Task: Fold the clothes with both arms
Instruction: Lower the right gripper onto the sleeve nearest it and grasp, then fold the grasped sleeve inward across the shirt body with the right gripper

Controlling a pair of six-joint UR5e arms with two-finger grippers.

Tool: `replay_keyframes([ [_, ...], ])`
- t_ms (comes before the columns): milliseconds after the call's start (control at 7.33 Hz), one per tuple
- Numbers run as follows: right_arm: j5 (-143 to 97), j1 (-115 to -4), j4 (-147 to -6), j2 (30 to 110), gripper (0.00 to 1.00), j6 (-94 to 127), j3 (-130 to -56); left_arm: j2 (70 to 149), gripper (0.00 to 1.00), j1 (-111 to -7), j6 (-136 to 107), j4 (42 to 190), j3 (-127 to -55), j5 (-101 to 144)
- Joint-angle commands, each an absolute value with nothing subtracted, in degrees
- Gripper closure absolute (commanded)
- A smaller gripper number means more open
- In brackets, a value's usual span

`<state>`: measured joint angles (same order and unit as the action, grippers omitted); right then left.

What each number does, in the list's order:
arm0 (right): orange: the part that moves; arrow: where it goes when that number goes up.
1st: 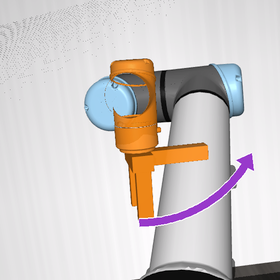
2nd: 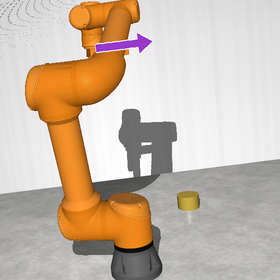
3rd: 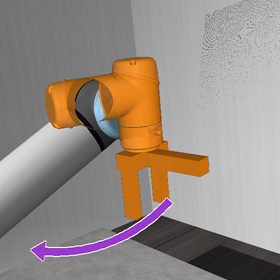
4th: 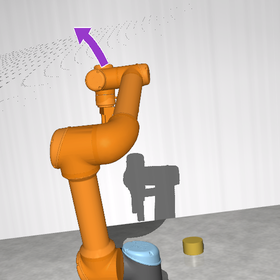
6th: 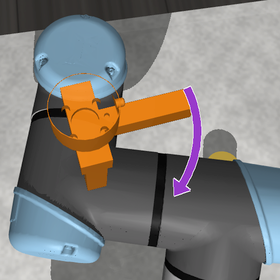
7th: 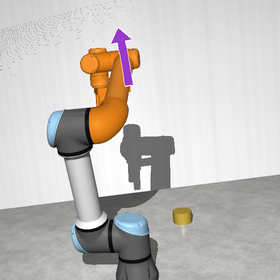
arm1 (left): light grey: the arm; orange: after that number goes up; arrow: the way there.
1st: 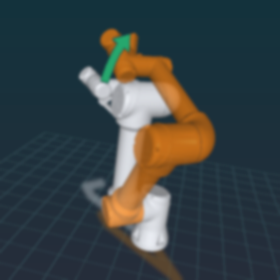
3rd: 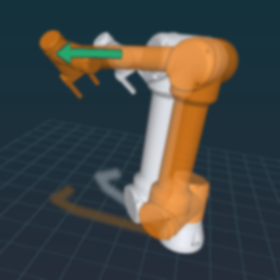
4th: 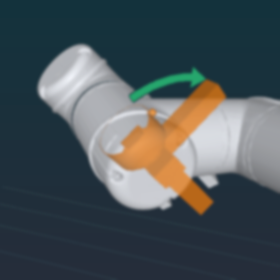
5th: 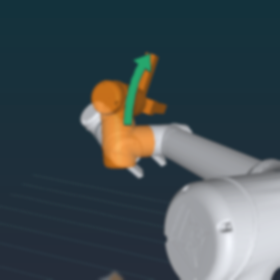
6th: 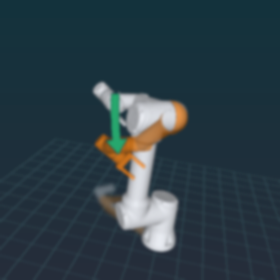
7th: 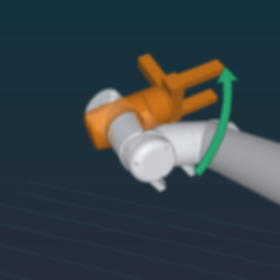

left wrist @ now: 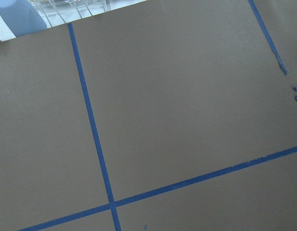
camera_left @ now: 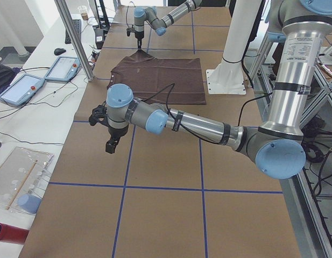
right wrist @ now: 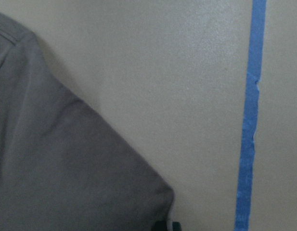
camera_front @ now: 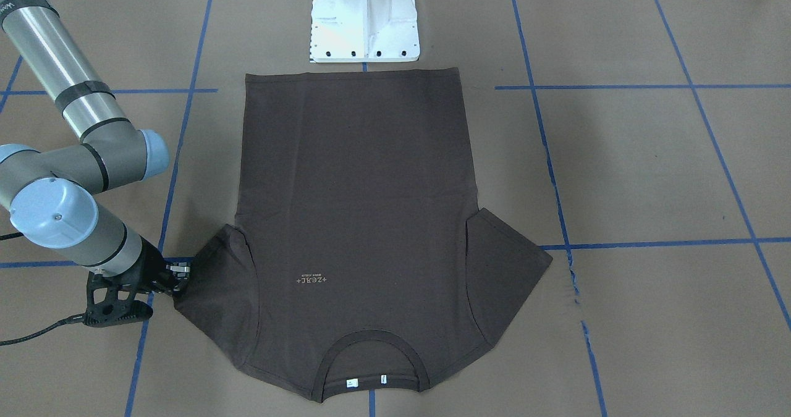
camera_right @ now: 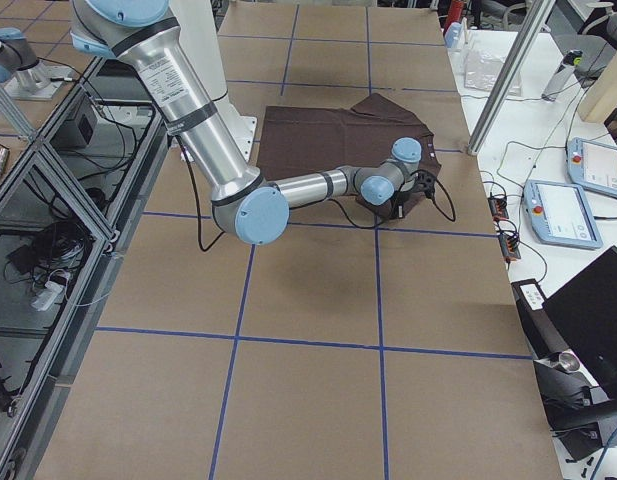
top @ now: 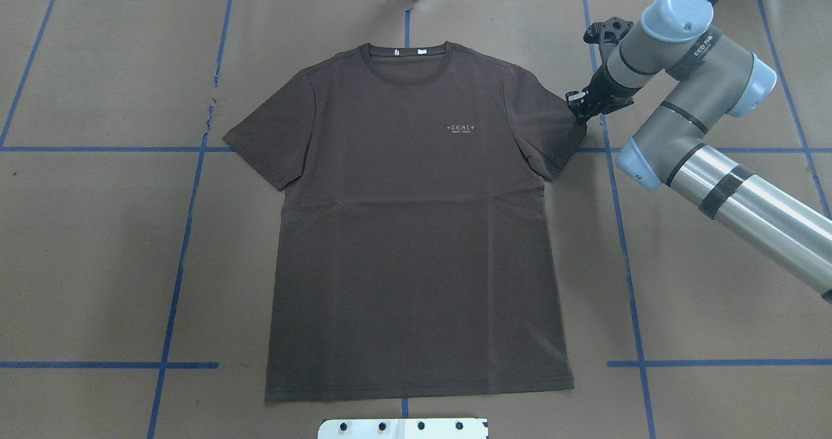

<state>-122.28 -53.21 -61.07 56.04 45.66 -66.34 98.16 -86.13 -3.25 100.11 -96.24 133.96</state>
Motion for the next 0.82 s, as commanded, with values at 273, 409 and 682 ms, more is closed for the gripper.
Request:
replay_keyframes([
  [273,-121.2,-51.3,-60.7,50.1,1.00,45.9,-69.7,98.5,0.00,-86.1,-3.4,99.7,-96.3,133.9],
  [409,-118.0,-48.4,-60.8,48.3,1.00,50.1,-71.1,98.5,0.00,-86.1,-3.4,99.7,-96.2,133.9],
  [682,-104.8,-40.7,-61.0,44.5,1.00,55.7,-71.3,98.5,0.00,-86.1,-3.4,99.6,-96.2,133.9],
])
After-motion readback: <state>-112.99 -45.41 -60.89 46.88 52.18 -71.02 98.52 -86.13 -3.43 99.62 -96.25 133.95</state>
